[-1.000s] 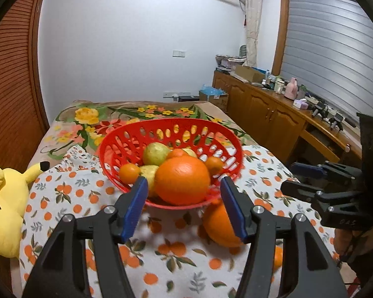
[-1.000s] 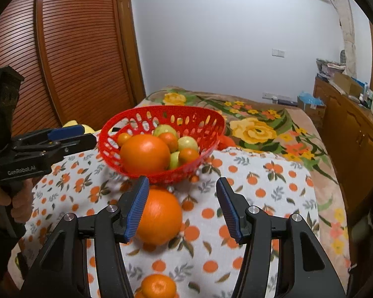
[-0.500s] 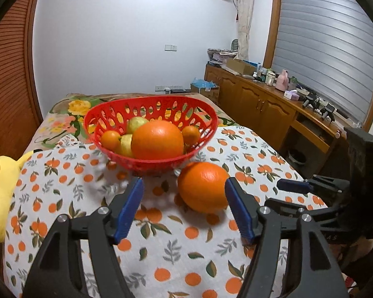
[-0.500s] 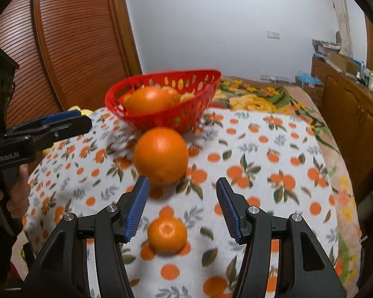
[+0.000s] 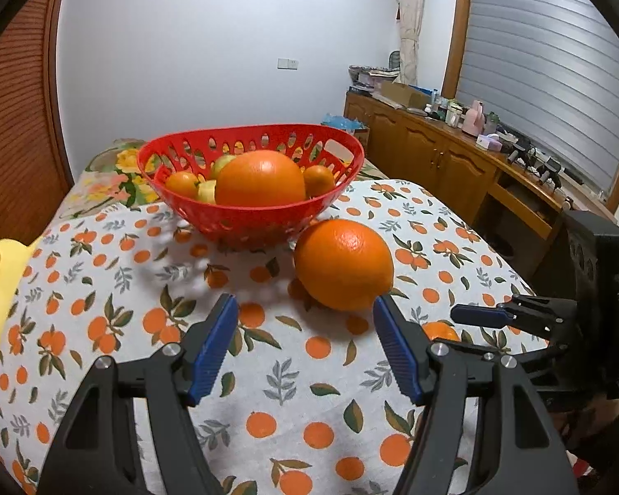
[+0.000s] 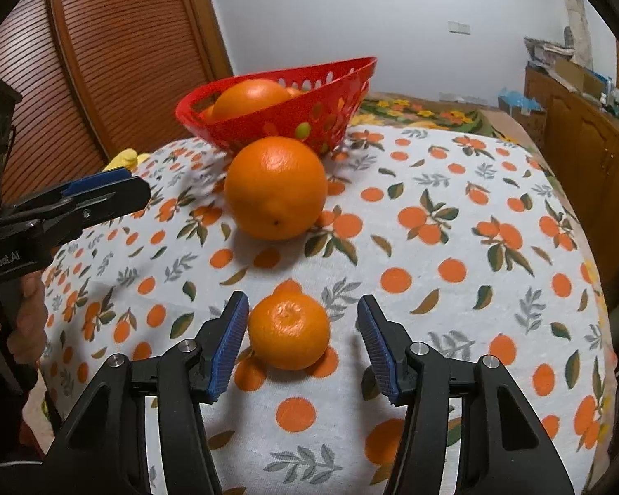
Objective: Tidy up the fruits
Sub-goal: 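Withdraw both tools from the basket toward the oranges left on the cloth, then grasp a small orange with the right tool while the left tool grasps a large orange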
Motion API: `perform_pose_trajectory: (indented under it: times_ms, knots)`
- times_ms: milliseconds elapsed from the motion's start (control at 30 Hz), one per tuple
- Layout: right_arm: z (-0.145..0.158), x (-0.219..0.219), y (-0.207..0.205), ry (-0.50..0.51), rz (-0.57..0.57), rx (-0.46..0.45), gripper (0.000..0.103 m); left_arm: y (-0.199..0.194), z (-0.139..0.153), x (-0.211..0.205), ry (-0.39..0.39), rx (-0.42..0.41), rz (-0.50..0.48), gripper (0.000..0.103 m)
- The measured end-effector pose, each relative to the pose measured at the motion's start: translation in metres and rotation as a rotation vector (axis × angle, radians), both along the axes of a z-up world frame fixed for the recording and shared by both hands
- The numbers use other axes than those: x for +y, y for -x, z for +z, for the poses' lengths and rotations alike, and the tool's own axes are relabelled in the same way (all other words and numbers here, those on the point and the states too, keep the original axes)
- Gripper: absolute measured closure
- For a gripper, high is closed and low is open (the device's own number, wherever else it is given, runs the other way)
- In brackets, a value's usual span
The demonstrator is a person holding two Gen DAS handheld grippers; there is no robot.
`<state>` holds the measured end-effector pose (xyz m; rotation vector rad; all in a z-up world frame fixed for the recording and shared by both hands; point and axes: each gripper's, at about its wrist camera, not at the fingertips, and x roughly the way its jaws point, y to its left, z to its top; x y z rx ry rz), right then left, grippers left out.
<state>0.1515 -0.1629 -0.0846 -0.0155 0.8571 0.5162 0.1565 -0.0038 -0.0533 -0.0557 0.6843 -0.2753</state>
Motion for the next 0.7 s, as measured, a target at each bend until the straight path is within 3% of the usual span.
perform_pose_trajectory:
  times_ms: [200,367,700]
  knots:
    - [-0.010,0.005,0.000,0.012,0.016,0.029,0.050,0.000,-0.008,0.000,0.014,0.026,-0.024,0.035]
    - [-0.012,0.008,0.000,0.021,0.031,0.039,0.059,-0.001,-0.011,0.000,0.029,0.032,-0.028,0.035]
    - [-0.008,-0.011,-0.001,0.008,-0.016,0.017,0.060,-0.016,-0.012,-0.013,0.035,0.042,-0.058,0.035]
